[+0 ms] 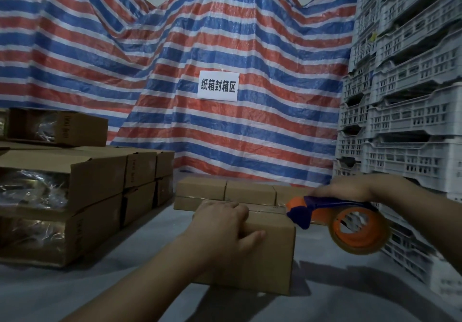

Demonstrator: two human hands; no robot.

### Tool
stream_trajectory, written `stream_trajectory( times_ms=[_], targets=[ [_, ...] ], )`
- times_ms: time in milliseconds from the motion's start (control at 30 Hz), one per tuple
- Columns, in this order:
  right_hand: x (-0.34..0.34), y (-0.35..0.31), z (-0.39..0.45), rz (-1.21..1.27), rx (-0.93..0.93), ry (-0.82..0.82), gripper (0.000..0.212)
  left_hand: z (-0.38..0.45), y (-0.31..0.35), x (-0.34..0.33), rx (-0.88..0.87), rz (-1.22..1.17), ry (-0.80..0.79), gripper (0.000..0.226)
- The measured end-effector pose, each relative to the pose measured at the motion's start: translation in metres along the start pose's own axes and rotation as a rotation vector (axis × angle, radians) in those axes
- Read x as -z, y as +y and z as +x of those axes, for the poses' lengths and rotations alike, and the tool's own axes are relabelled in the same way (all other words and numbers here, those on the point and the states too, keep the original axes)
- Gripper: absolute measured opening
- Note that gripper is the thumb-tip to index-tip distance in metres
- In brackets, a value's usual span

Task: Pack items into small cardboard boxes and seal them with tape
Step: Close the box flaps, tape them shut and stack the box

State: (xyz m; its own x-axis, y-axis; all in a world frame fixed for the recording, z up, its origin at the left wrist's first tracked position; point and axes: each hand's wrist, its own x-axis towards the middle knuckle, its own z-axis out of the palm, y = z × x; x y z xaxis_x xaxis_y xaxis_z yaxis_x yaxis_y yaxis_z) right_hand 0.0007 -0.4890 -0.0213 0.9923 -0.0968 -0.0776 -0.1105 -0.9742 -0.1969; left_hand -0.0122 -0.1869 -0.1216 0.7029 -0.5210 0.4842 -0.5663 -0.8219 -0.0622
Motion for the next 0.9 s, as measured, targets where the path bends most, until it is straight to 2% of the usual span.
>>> stream_trajectory(
  times_ms=[167,267,367,467,600,667,733,833,900],
  targets=[
    [-0.007,0.003,0.000,0.020,0.047,0.020,0.069,0.012,0.013,0.013,0.074,0.014,-0.070,0.062],
    [-0.007,0.002,-0.002,0.010,0.065,0.024,0.073,0.023,0.029,0.018,-0.001,-0.021,-0.053,0.063],
    [-0.009,0.003,-0.002,0.018,0.047,0.038,0.066,0.029,0.047,0.015,-0.089,-0.175,-0.156,0.060],
    [-0.011,0.007,-0.001,0.037,0.051,0.037,0.061,0.031,0.054,0.006,-0.105,-0.118,-0.173,0.059],
    [-0.007,0.024,-0.014,0.203,0.087,0.002,0.061,0.029,0.051,0.003,-0.104,-0.060,-0.155,0.055],
    [-0.005,0.034,-0.024,0.253,0.126,0.037,0.051,0.028,0.052,0.002,-0.110,-0.070,-0.150,0.055],
    [-0.007,0.033,-0.031,0.171,0.147,0.076,0.042,0.027,0.053,0.002,-0.116,-0.074,-0.141,0.054],
    [-0.010,0.009,-0.028,-0.204,0.079,0.094,0.055,0.026,0.053,0.003,-0.121,-0.090,-0.114,0.049],
    [-0.007,-0.015,-0.025,-0.386,0.043,0.126,0.053,0.026,0.053,0.004,-0.120,-0.085,-0.121,0.051]
  ],
)
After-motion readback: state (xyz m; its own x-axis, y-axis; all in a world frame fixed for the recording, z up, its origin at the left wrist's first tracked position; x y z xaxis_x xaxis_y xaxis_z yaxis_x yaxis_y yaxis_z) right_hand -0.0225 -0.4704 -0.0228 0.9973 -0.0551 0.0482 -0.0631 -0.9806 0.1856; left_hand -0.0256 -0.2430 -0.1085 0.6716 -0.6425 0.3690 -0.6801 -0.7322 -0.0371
